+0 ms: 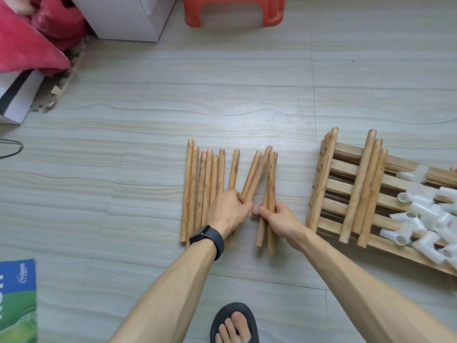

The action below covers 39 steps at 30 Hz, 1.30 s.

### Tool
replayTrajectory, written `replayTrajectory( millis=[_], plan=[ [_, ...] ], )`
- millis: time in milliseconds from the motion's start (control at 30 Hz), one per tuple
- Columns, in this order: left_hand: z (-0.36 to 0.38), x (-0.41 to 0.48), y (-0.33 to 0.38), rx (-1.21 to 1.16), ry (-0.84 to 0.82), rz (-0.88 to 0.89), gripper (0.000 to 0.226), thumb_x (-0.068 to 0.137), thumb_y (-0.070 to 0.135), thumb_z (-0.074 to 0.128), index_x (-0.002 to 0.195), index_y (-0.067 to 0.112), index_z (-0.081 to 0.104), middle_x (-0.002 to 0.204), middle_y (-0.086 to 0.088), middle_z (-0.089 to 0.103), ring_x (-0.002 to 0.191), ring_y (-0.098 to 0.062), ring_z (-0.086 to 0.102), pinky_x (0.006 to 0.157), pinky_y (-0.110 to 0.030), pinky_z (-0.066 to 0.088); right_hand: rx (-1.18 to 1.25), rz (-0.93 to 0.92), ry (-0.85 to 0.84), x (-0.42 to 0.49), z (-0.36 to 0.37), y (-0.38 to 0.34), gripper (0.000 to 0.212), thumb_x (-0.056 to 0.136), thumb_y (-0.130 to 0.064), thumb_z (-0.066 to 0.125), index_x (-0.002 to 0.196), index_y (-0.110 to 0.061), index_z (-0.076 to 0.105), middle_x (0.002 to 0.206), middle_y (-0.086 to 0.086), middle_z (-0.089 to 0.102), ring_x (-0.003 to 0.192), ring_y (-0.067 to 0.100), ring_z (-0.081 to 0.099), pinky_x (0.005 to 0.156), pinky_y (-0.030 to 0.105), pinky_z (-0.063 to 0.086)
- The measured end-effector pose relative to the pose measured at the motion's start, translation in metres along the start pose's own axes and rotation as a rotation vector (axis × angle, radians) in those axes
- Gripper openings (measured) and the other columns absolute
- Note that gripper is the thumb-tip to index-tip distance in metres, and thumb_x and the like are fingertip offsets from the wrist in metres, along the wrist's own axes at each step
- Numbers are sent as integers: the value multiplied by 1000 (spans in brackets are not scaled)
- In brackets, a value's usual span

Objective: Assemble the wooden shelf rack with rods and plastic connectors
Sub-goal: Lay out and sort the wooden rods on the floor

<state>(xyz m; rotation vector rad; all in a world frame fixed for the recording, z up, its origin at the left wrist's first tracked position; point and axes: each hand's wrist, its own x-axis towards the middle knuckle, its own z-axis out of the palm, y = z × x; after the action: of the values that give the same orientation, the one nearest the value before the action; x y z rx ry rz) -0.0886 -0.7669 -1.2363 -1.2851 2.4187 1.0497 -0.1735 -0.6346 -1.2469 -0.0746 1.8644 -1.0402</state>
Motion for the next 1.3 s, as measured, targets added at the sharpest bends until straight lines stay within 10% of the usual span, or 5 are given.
replayTrajectory(
  millis=[233, 567, 733, 1167, 1300],
  plan=[
    [-78, 13, -73, -195, 292, -154, 22, 86, 48, 60, 78, 29, 64, 75, 10, 66, 77, -16, 65, 70, -32, 55, -278, -30, 104, 8, 10, -3, 21, 95, -36, 67, 107, -20, 59, 100, -2, 67, 105, 27, 64, 87, 35, 49],
    [-83, 3, -137, -291, 81, -381, 15, 90, 27, 74, 92, 22, 60, 91, -4, 70, 66, -20, 66, 55, -36, 62, -508, -199, 307, 0, 20, -13, 45, 102, -18, 48, 143, -9, 35, 130, 21, 54, 117, 42, 54, 95, 46, 42],
    [-74, 3, -123, -163, 56, -265, 41, 91, 39, 67, 128, 27, 56, 105, -2, 65, 96, -27, 67, 85, -47, 59, -439, -188, 386, -4, 20, -13, 46, 102, -15, 42, 146, -8, 33, 129, 21, 54, 113, 40, 55, 97, 48, 44],
    [-65, 19, -92, -52, 42, -169, 67, 94, 41, 66, 153, 24, 41, 122, -12, 59, 117, -26, 55, 104, -38, 46, -584, -164, 26, 0, 12, -30, 32, 89, -6, 51, 120, -13, 56, 121, 9, 57, 115, 32, 56, 92, 33, 45],
    [-70, 16, -76, 40, -13, -205, 67, 96, 36, 61, 154, 17, 34, 145, -16, 44, 129, -31, 51, 108, -37, 42, -609, -173, -56, -12, -6, -43, 53, 97, -17, 55, 148, -15, 43, 139, 4, 58, 126, 26, 56, 95, 29, 44]
  ],
)
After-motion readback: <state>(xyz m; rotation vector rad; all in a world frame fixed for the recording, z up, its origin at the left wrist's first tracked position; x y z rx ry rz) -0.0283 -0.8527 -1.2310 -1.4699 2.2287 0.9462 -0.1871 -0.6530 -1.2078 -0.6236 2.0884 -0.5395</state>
